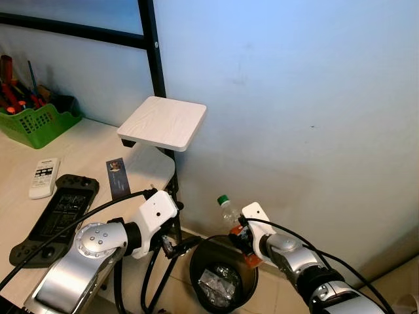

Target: Clean up the room

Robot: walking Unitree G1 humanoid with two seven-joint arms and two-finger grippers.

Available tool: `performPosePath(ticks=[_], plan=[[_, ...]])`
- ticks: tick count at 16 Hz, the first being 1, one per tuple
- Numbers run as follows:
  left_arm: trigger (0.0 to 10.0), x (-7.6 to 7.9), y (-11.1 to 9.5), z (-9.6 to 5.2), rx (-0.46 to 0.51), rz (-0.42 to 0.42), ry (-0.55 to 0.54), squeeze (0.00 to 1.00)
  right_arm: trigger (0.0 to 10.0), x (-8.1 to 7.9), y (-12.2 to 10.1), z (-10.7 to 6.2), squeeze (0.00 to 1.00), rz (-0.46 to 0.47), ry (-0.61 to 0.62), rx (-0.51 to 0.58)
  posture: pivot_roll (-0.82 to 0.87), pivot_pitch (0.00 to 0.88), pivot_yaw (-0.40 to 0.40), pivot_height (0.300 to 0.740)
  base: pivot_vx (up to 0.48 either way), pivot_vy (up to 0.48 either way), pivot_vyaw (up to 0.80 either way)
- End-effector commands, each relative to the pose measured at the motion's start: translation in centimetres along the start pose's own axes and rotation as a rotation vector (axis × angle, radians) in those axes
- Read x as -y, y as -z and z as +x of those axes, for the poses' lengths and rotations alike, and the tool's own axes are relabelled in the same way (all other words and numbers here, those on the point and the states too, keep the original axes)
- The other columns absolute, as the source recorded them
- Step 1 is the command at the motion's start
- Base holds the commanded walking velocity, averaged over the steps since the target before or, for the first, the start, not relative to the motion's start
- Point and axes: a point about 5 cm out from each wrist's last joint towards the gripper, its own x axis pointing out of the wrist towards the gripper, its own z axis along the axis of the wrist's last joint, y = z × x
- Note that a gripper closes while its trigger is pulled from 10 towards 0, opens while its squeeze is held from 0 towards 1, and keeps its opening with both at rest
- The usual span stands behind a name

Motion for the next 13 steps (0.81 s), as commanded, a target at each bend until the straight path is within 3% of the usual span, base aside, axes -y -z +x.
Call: performPosePath(ticks=[1,10,13], plan=[[10.0,0.1,-0.1,-0.2,-0.004,0.002,0.014,0.00,10.0,-0.1,-0.5,0.1,1.00,0.023,-0.024,0.017,0.00,0.000,0.017,0.740,0.000,0.000,0.00],[10.0,-0.5,-0.4,-0.1,0.023,-0.019,-0.021,0.00,10.0,0.2,-0.1,-0.1,1.00,0.061,-0.041,0.033,-0.01,0.000,0.030,0.740,0.000,0.000,0.00],[10.0,-2.8,-0.8,0.0,0.162,-0.180,-0.437,0.00,10.0,2.2,-3.0,-2.9,1.00,0.135,0.051,0.311,-0.02,0.000,0.045,0.740,0.000,0.000,0.00]])
